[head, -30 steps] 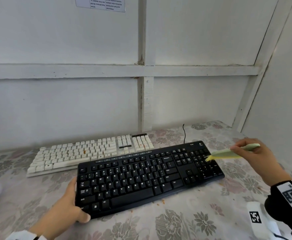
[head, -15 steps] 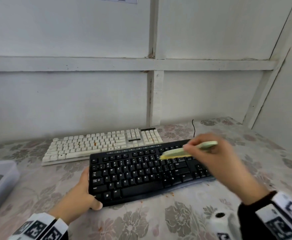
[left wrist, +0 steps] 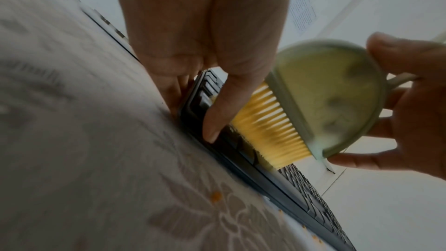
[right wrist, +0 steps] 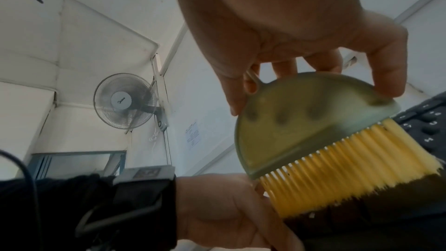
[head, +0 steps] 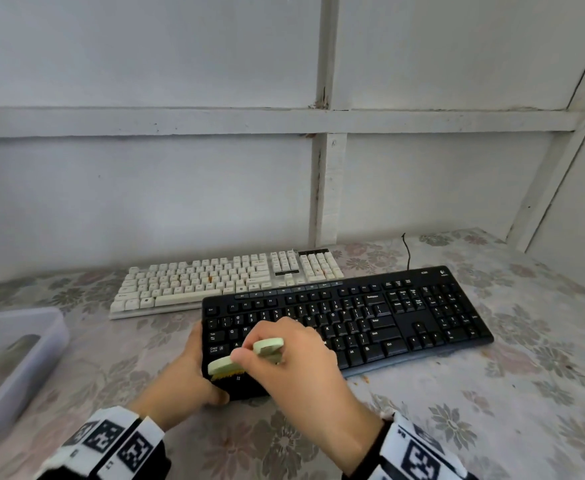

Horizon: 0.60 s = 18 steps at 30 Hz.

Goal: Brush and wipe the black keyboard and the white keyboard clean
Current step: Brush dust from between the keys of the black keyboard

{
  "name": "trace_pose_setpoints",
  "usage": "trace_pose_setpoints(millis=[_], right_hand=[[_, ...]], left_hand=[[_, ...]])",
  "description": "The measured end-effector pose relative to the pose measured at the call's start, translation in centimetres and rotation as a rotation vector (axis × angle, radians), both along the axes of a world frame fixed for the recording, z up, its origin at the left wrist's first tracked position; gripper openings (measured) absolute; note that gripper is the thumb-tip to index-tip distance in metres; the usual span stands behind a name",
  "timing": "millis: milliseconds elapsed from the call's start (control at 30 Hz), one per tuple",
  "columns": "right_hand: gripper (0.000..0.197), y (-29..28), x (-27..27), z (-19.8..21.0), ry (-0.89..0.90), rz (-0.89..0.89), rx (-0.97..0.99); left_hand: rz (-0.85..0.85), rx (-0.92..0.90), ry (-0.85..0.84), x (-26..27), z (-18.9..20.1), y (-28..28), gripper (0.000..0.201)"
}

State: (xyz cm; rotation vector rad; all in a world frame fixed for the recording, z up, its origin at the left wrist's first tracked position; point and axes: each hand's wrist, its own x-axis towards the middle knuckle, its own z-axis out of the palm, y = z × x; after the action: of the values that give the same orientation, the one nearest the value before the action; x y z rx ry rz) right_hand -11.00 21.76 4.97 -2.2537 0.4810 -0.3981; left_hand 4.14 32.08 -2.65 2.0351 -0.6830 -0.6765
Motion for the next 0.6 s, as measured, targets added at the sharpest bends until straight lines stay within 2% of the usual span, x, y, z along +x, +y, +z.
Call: trace_pose_setpoints(millis=[133,200,267,400,600], right_hand=[[0.019,-1.0,-0.7,0.2,0.106,-0.071,-0.150],[0.018,-2.0,-1.2,0.4,0.108,-0.125,-0.160],[0.015,-2.3,-1.5,0.7,0.062,-0.124,-0.144],[0.011,-1.4,-1.5,0.6,-0.027,0.000,0.019],[0.013,-4.5,-2.4,0.4,-0.023,-0.136,0.034]], left_hand=[[-0.017,-0.018,0.012,-0.4,0.5,0.1,0.110],[-0.021,-0.022,0.036,-0.6,0.7,0.1,0.109],[-0.020,-0.023,0.044,-0.5,0.6,0.1,0.110],[-0.008,-0.027,0.023,-0.5,0.7,0.0,0.110],[-0.036,-0.034,0.039,-0.5,0.7,0.1,0.107]])
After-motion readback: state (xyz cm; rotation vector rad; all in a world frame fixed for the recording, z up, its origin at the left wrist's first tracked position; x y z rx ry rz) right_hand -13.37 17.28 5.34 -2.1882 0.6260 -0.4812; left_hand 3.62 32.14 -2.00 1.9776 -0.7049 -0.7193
